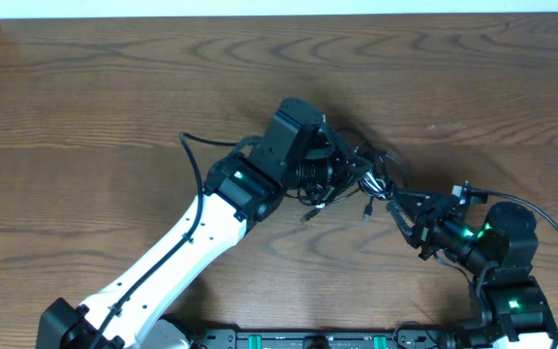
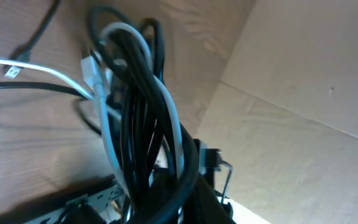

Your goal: Untangle cables

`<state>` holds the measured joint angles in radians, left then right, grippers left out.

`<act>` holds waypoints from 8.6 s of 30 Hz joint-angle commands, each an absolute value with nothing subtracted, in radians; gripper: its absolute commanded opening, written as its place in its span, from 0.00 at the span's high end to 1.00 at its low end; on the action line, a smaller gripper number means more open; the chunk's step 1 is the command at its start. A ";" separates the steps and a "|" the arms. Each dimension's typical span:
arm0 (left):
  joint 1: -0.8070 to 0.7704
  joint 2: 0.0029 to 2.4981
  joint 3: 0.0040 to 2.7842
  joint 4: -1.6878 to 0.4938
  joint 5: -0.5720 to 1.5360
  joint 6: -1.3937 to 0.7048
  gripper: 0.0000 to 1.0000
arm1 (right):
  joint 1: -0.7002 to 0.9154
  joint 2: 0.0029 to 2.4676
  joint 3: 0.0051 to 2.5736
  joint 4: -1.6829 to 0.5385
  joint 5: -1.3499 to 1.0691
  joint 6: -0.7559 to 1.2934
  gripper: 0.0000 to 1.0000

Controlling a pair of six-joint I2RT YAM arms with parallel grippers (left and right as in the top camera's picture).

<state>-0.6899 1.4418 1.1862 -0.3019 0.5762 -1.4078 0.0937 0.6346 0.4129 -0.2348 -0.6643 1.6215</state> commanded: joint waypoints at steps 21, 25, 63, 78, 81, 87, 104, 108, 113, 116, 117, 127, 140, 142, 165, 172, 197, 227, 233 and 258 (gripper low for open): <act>-0.746 1.431 1.193 -0.274 0.499 -1.277 0.92 | 0.093 0.681 0.428 -0.255 -0.588 1.315 0.78; -0.745 1.431 1.193 -0.274 0.453 -1.208 0.92 | 0.093 0.681 0.428 -0.291 -0.575 1.223 0.67; -0.733 1.431 1.193 -0.329 0.451 -0.466 0.92 | 0.091 0.681 0.428 -0.332 -0.597 1.285 0.11; -0.733 1.430 1.193 -0.324 0.466 -0.574 0.92 | 0.091 0.681 0.428 -0.333 -0.452 1.285 0.12; -0.733 1.430 1.193 -0.300 0.533 -0.581 0.92 | 0.091 0.681 0.428 -0.333 -0.398 1.285 0.10; -0.733 1.430 1.193 -0.171 0.717 -0.634 0.92 | 0.092 0.681 0.428 -0.332 -0.387 1.285 0.11; -0.717 1.431 1.193 -0.161 0.876 -0.672 0.92 | 0.091 0.681 0.428 -0.289 -0.252 1.092 0.99; -0.715 1.431 1.193 -0.158 0.880 -0.672 0.92 | 0.092 0.681 0.428 -0.288 -0.253 1.076 0.91; -0.715 1.431 1.193 -0.150 0.880 -0.698 0.92 | 0.092 0.681 0.428 -0.288 -0.272 1.076 0.60; -0.715 1.431 1.193 -0.133 0.880 -0.721 0.92 | 0.092 0.681 0.428 -0.288 -0.271 1.076 0.65; -0.716 1.431 1.193 -0.130 0.880 -0.721 0.92 | 0.092 0.681 0.428 -0.288 -0.271 1.076 0.75; -0.664 1.430 1.193 -0.124 0.910 -0.719 0.92 | 0.091 0.701 0.428 -0.405 -0.077 0.990 0.99; -0.414 1.431 1.193 -0.142 0.935 -0.716 0.92 | 0.092 0.705 0.428 -0.468 -0.022 0.986 0.99; -0.410 1.431 1.193 -0.167 0.934 -0.704 0.83 | 0.092 0.705 0.428 -0.467 -0.032 0.986 0.99; -0.449 1.431 1.193 -0.568 0.673 -0.056 0.32 | 0.091 0.705 0.428 -0.138 -0.718 0.646 0.99; -0.542 1.431 1.193 -0.568 0.501 -0.056 0.53 | 0.092 0.705 0.428 -0.127 -0.746 0.646 0.99; -0.611 1.432 1.193 -0.701 0.474 -0.056 0.53 | 0.091 0.705 0.428 -0.115 -0.724 0.671 0.99; -0.649 1.259 1.193 -0.718 -0.197 -0.112 0.92 | 0.091 0.706 0.428 -0.386 -0.212 0.732 0.99; -0.646 1.207 1.193 -0.717 -0.446 -0.218 0.92 | 0.091 0.706 0.428 -0.505 -0.073 0.733 0.99; -0.530 1.424 1.193 -0.714 0.198 -0.559 0.36 | 0.091 0.706 0.428 -0.291 -0.375 0.777 0.99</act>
